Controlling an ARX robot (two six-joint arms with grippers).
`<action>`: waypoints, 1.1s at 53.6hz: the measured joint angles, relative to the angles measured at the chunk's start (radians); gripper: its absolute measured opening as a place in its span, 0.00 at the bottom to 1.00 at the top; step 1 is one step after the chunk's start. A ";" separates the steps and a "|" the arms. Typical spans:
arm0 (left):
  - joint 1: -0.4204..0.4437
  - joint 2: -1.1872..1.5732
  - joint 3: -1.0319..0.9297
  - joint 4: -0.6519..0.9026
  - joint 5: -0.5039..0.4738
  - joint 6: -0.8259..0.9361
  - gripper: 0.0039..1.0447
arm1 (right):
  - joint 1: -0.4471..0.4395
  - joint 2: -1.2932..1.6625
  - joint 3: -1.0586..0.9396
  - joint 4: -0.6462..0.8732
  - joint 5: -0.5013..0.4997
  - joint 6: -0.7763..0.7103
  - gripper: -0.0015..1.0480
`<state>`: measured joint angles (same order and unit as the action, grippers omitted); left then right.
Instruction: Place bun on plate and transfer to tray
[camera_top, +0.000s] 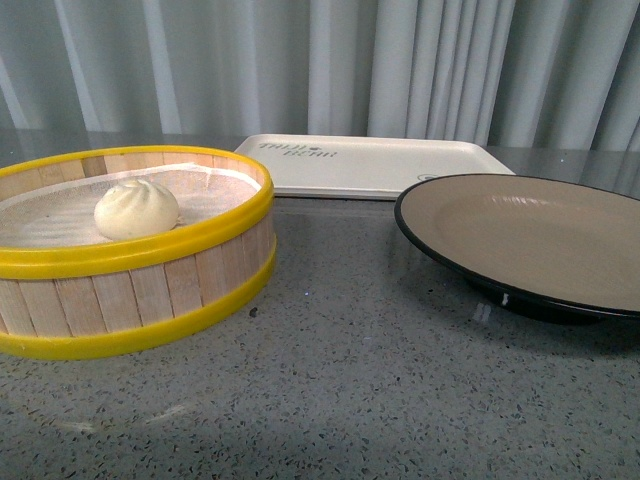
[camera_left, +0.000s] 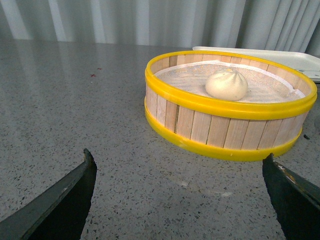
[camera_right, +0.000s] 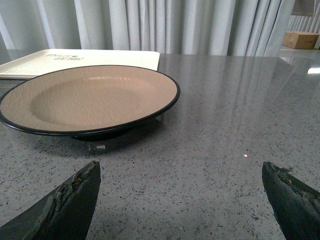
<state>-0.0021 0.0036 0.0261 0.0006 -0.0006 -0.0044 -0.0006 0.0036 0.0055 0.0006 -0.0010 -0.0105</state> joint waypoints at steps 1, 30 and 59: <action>0.000 0.000 0.000 0.000 0.000 0.000 0.94 | 0.000 0.000 0.000 0.000 0.000 0.000 0.92; 0.000 0.000 0.000 0.000 0.000 0.000 0.94 | 0.000 0.000 0.000 0.000 0.000 0.000 0.92; -0.007 0.559 0.294 0.333 -0.267 -0.178 0.94 | 0.000 0.000 0.000 0.000 0.000 0.000 0.92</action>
<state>-0.0090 0.5629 0.3199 0.3332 -0.2676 -0.1822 -0.0002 0.0036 0.0055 0.0006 -0.0010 -0.0105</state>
